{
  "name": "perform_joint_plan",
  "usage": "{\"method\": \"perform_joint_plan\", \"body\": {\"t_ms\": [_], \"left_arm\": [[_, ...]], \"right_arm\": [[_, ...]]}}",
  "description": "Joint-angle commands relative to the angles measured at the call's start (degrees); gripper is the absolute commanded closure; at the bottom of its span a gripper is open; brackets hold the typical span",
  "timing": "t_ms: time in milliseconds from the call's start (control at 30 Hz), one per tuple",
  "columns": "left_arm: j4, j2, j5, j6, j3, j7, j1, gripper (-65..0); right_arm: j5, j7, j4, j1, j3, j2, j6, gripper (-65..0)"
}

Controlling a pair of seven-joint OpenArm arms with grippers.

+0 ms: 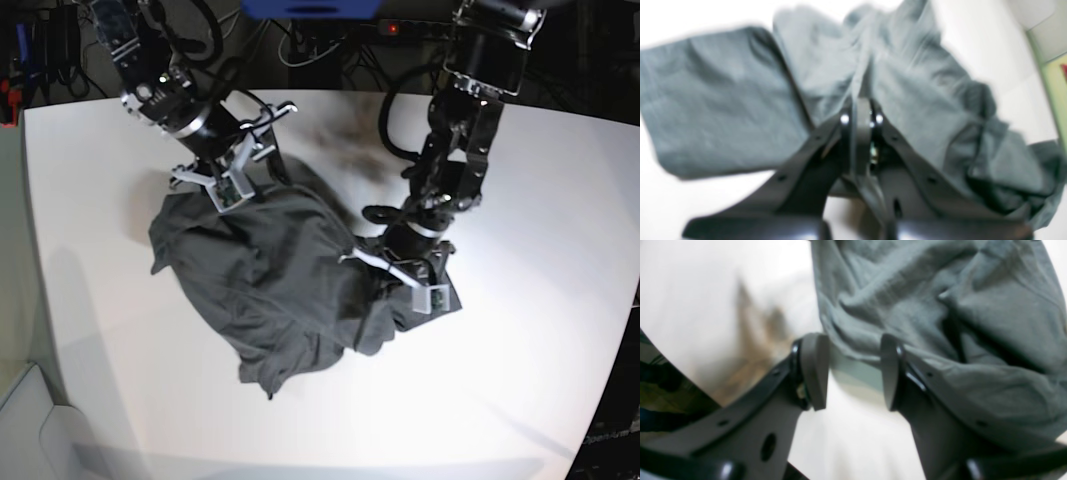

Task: Layout the t-shirt on the table in an organized manner, then fold the t-shirt properly
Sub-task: 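Regrasp the shirt with the left gripper and lift it up, then pull the shirt apart, left gripper up and away, right gripper outward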

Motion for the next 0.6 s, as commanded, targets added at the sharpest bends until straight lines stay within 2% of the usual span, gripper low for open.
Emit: {"method": "perform_joint_plan", "body": {"t_ms": [0, 267, 567], "left_arm": [[2.3, -0.3, -0.1, -0.3, -1.5, -1.0, 0.9, -0.5], [14.8, -0.6, -0.2, -0.3, -10.7, -1.0, 11.4, -0.5], [26.9, -0.2, -0.2, -0.3, -18.0, -1.3, 29.4, -0.5]], "right_arm": [[0.4, 1.4, 1.0, 0.2, 0.2, 0.2, 0.0, -26.5], [0.4, 1.4, 0.8, 0.3, 0.2, 0.1, 0.0, -26.5], [0.4, 1.5, 1.0, 0.3, 0.2, 0.2, 0.0, -26.5]]}}
